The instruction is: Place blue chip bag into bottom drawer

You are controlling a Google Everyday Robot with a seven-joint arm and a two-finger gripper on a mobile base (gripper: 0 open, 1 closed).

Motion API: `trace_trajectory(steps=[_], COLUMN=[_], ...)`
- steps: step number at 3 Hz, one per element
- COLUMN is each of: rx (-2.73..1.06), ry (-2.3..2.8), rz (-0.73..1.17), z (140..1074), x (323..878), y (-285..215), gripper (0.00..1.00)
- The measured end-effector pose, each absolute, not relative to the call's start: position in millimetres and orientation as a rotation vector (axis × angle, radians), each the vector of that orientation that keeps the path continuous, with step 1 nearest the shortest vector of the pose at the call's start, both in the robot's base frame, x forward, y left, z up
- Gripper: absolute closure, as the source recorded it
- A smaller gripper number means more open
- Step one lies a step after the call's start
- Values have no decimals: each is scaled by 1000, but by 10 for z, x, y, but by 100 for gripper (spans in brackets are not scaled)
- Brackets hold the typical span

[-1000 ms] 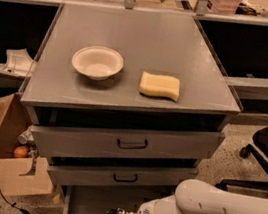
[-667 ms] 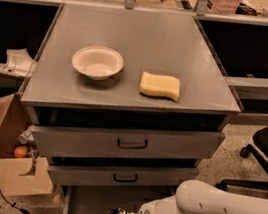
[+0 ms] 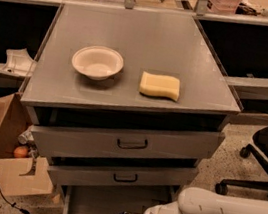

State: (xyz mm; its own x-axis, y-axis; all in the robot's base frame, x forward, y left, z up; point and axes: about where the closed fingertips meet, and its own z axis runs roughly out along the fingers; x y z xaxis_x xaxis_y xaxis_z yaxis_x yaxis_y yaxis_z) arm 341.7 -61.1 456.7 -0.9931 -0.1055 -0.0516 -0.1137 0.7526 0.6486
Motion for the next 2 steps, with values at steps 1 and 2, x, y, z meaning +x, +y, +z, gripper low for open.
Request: trace_trajectory(steps=[1,2], rx=[-173,-147], ry=[2933,2938], rz=[1091,1106], z=[4527,4423], x=[3411,3413], y=[-613,-610], gripper=[100,100])
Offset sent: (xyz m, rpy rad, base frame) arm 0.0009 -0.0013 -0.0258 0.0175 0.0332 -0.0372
